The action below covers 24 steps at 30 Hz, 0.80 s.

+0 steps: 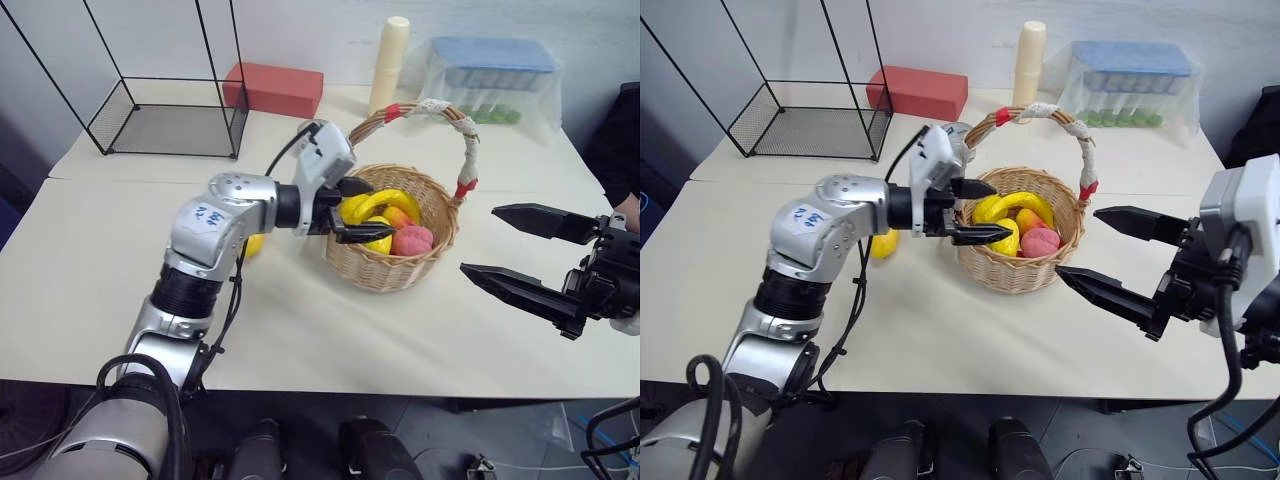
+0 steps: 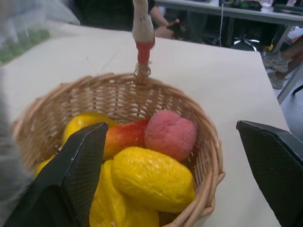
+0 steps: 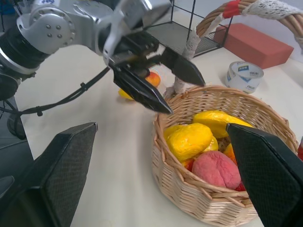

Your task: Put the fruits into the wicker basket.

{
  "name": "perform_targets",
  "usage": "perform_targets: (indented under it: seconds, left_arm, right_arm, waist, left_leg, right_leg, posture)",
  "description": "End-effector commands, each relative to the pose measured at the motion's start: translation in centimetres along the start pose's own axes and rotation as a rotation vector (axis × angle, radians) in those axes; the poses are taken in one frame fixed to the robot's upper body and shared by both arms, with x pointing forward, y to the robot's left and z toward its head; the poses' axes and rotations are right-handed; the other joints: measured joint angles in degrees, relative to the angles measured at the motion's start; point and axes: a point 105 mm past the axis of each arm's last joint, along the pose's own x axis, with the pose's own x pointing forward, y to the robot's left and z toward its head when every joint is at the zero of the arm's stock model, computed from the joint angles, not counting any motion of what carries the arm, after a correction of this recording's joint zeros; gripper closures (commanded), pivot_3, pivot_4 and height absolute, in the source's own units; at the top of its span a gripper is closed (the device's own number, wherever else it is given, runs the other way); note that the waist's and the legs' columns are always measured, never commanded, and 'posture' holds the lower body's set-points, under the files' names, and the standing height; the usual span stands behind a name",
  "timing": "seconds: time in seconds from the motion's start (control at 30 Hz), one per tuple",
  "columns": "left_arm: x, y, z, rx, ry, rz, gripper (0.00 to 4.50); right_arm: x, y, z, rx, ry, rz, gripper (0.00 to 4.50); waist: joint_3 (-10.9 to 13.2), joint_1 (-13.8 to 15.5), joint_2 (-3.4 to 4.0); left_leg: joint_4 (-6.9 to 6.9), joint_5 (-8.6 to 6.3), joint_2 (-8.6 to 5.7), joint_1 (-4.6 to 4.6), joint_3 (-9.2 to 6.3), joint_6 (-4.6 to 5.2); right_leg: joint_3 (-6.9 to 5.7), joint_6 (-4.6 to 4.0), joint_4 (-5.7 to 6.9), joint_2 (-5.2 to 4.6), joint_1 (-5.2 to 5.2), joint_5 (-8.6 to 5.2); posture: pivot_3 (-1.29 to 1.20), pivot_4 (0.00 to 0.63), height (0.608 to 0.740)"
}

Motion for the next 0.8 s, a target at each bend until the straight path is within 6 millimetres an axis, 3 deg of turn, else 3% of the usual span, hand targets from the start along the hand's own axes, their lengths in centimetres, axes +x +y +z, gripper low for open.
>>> perform_targets:
  seconds: [0.03, 0.17, 0.2, 0.27, 0.4, 0.5, 0.67, 0.8]
  left_arm:
    - [-4.5, 1.3, 1.1, 0.036, -0.082, 0.066, 0.05]
    - [-8.5, 0.5, 0.0, -0.035, -0.062, 0.059, 0.05]
    - [-11.1, 0.9, -1.9, -0.111, -0.005, 0.149, 0.05]
    - [-14.1, 1.2, -4.0, -0.211, 0.072, 0.275, 0.05]
    - [-16.3, 3.7, -6.9, -0.449, 0.107, 0.522, 0.05]
    - [-15.8, 4.8, -8.3, -0.589, 0.135, 0.608, 0.05]
    - [-13.1, 5.6, -9.6, -0.781, 0.185, 0.637, 0.05]
    - [-11.6, 6.6, -11.7, -0.806, 0.259, 0.71, 0.05]
  right_arm:
    - [-0.3, -0.1, 0.7, -0.031, -0.029, -0.005, 0.0]
    - [-0.3, -0.2, 0.7, -0.032, -0.027, -0.001, 0.0]
    - [-0.4, -0.2, 0.7, -0.034, -0.028, 0.001, 0.0]
    - [-0.5, -0.3, 0.6, -0.035, -0.026, 0.007, 0.0]
    - [-0.2, -0.3, 0.5, -0.038, -0.025, 0.032, 0.0]
    - [0.1, -0.4, 0.5, -0.044, -0.023, 0.044, 0.0]
    - [0.4, -0.6, 0.7, -0.054, -0.028, 0.058, 0.0]
    - [0.7, -0.6, 0.5, -0.052, -0.038, 0.066, 0.0]
  waist:
    - [0.0, -0.1, 0.0]
    - [0.0, -0.1, 0.0]
    - [0.0, 0.1, 0.0]
    - [0.0, -0.2, 0.0]
    - [0.0, 0.6, -0.08]
    - [0.0, 1.3, -0.13]
    - [0.0, 1.4, -0.16]
    - [0.0, 1.3, -0.15]
  left_leg:
    - [-0.01, 0.0, 0.01, 0.01, 0.01, -0.01]
    - [-0.04, 0.02, 0.02, 0.01, -0.01, -0.03]
    - [-0.03, 0.02, 0.02, 0.01, -0.01, -0.03]
    - [-0.04, 0.0, 0.01, -0.01, -0.02, 0.0]
    - [0.03, -0.02, -0.02, -0.04, -0.16, 0.08]
    - [0.12, -0.22, -0.07, -0.04, -0.2, 0.45]
    - [0.13, -0.17, -0.09, -0.09, -0.13, 0.27]
    - [0.07, -0.13, -0.06, -0.1, -0.07, 0.17]
  right_leg:
    - [0.01, 0.0, 0.0, 0.0, 0.0, 0.0]
    - [-0.03, 0.0, 0.01, -0.02, -0.03, 0.0]
    - [-0.03, 0.0, 0.0, -0.03, -0.03, 0.0]
    - [-0.03, 0.0, -0.05, -0.08, 0.0, 0.0]
    - [-0.15, -0.01, -0.04, -0.14, 0.04, 0.0]
    - [-0.21, 0.03, -0.09, -0.23, 0.2, 0.02]
    - [-0.21, 0.08, -0.07, -0.28, 0.1, 0.04]
    - [-0.17, 0.07, -0.03, -0.21, -0.01, 0.04]
  posture:
    - [0.0, 0.15, 0.74]
    - [0.0, 0.15, 0.74]
    - [0.0, 0.15, 0.74]
    - [0.0, 0.15, 0.74]
    - [0.0, 0.15, 0.74]
    - [0.0, 0.15, 0.74]
    - [0.0, 0.15, 0.74]
    - [0.0, 0.15, 0.74]
